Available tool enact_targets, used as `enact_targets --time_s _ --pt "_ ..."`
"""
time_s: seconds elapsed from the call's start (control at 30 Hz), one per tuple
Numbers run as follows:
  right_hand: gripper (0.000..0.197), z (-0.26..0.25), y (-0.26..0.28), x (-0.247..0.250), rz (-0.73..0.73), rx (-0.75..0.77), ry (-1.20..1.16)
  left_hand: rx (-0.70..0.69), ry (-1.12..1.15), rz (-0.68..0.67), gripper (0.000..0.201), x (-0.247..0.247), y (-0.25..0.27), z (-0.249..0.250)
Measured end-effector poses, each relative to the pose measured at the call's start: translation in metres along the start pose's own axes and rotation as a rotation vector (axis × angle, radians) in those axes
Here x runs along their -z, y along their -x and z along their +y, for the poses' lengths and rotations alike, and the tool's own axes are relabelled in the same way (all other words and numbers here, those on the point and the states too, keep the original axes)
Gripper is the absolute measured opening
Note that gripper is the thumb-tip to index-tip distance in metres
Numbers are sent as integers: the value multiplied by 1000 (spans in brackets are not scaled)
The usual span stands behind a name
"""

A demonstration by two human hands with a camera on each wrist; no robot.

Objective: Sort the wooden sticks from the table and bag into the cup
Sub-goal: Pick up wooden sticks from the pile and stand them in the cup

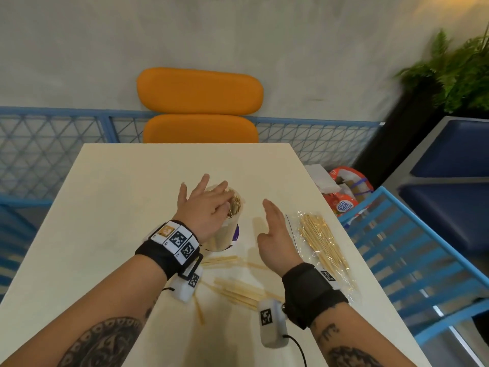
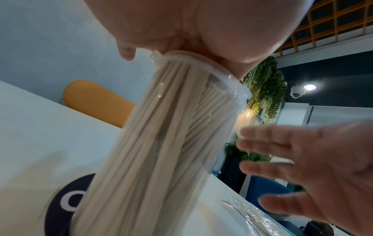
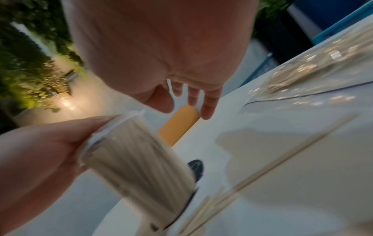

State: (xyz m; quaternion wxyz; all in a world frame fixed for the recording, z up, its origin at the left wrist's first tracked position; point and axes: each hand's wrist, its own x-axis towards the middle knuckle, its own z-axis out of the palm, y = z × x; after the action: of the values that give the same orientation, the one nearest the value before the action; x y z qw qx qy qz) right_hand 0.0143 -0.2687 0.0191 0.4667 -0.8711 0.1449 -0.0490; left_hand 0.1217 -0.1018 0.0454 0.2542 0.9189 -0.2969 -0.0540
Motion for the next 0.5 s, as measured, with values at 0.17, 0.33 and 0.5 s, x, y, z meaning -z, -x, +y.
enact_targets --time_s 0.17,0.33,0.5 --pt "51 45 16 14 -39 -229 302 3 299 222 45 7 23 -9" --pt "8 51 33 5 -229 -225 814 247 625 444 31 1 68 -13" --pt "18 37 40 -8 -238 -220 956 397 769 405 29 -25 103 -25"
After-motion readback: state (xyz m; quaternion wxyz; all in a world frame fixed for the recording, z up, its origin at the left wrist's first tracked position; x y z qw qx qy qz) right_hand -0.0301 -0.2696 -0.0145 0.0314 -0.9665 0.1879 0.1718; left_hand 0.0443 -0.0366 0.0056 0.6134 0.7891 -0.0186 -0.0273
